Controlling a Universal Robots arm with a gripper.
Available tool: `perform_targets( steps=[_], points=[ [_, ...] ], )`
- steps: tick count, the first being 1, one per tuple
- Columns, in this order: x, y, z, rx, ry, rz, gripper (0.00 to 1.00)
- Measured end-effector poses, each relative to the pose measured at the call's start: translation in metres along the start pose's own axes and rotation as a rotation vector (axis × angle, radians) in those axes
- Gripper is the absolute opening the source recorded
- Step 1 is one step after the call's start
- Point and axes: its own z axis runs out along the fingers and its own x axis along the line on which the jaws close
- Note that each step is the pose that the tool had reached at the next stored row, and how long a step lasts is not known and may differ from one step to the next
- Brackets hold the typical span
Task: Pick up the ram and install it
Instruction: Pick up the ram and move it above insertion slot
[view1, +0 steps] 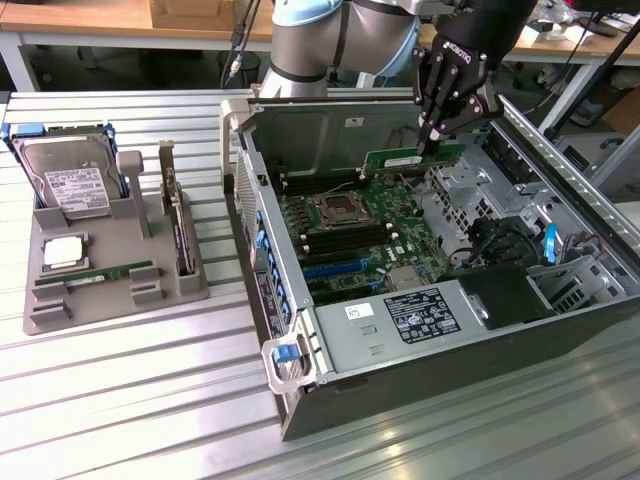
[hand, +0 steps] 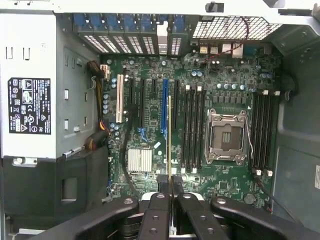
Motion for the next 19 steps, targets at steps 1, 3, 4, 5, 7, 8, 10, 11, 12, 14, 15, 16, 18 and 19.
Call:
perform_targets(
  steps=[1,3,4,5,7,8,10,11,12,14,15,16,18,19],
  points=[
    [0.000,-0.0014,0.0000,0.0000,0.0001,0.000,0.12],
    [0.000,-0.0042,0.0000,0.0000,0.0002,0.000,0.12],
    [0.000,-0.0049,0.0001,0.0000,0.0002,0.000,0.12],
    [0.000,-0.0052,0.0000,0.0000,0.0002,0.000,0.12],
    [0.000,-0.0065,0.0001,0.0001,0.0002,0.000,0.12],
    [0.000,-0.0080,0.0001,0.0000,0.0002,0.000,0.12],
    [0.000,-0.0104,0.0001,0.0000,0.0003,0.000,0.12],
    [0.000,-0.0120,0.0001,0.0000,0.0004,-0.001,0.12],
    [0.000,-0.0131,0.0001,0.0001,0.0004,-0.001,0.12],
    [0.000,-0.0145,0.0001,0.0001,0.0004,-0.001,0.12],
    [0.000,-0.0167,0.0001,0.0000,0.0006,-0.001,0.12],
    [0.000,-0.0181,0.0001,0.0001,0.0005,-0.001,0.12],
    [0.000,-0.0197,0.0002,0.0001,0.0005,-0.001,0.12],
    [0.000,-0.0206,0.0001,0.0001,0.0006,-0.001,0.12]
  ],
)
